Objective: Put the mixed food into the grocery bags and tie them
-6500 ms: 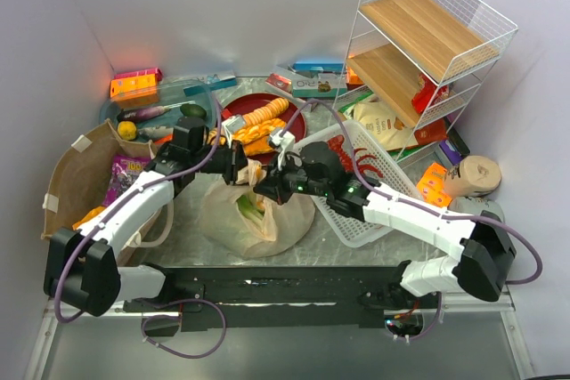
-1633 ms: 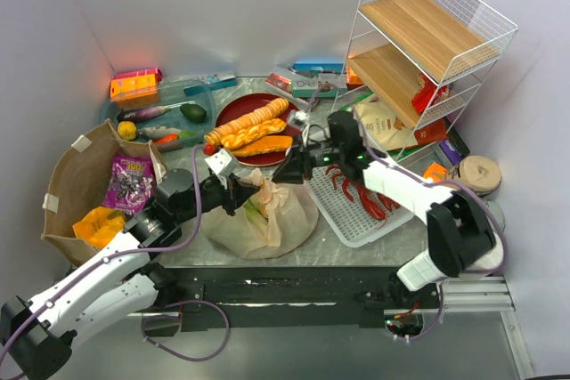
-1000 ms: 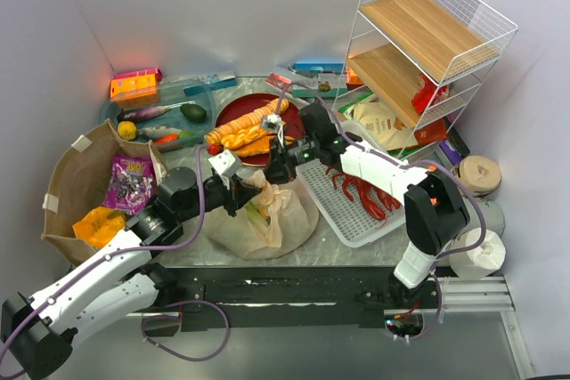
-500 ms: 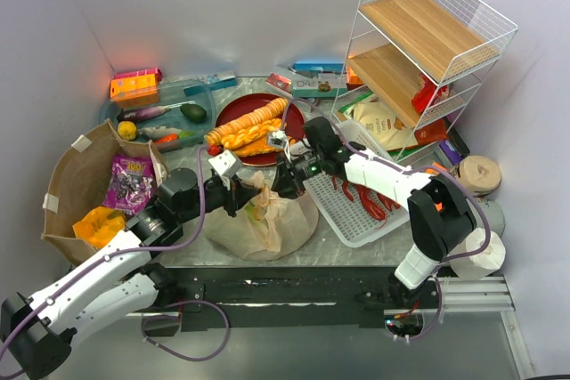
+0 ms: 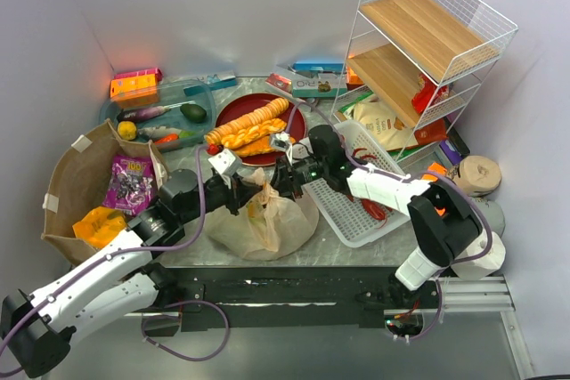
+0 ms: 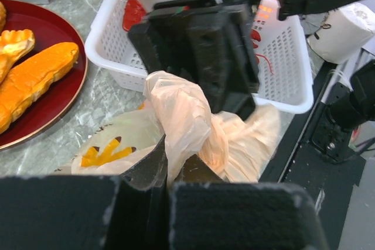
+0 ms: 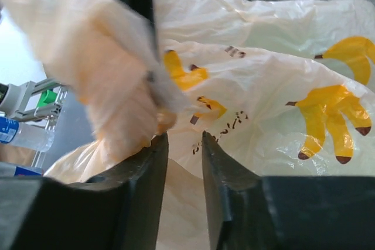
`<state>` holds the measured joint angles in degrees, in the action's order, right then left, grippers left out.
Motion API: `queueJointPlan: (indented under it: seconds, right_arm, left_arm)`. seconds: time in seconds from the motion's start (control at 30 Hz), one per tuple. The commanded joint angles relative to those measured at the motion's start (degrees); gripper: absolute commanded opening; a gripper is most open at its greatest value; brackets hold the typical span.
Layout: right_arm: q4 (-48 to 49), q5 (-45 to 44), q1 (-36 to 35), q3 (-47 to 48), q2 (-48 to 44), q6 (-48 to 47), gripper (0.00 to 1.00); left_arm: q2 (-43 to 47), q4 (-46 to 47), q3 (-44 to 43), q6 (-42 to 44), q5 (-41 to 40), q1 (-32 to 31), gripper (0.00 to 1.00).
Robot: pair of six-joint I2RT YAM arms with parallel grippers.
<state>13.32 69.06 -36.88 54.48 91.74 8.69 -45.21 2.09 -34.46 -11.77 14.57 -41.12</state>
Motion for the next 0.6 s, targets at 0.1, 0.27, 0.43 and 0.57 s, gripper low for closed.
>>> queueJointPlan:
  seconds: [0.1, 0.27, 0.43, 0.57]
  right_arm:
    - [12.8, 1.0, -0.6, -3.8, -4.8, 5.6, 0.50]
    - [21.6, -1.3, -0.6, -6.4, -5.6, 10.5, 0.54]
    - [29.2, -3.8, -0.9, -8.4, -5.4, 14.3, 0.55]
    - [31.5, -5.1, -1.5, -8.3, -4.8, 15.6, 0.58]
  left_arm:
    - [-0.6, 1.8, 0.0, -0.7, -5.9, -1.0, 0.01]
    - [-0.2, 4.1, 1.2, -2.1, -4.8, -1.2, 0.01]
    - [-0.3, 4.8, 2.0, -3.6, -4.5, -1.6, 0.01]
    - [0.2, 5.1, 2.5, -4.1, -4.6, -1.9, 0.01]
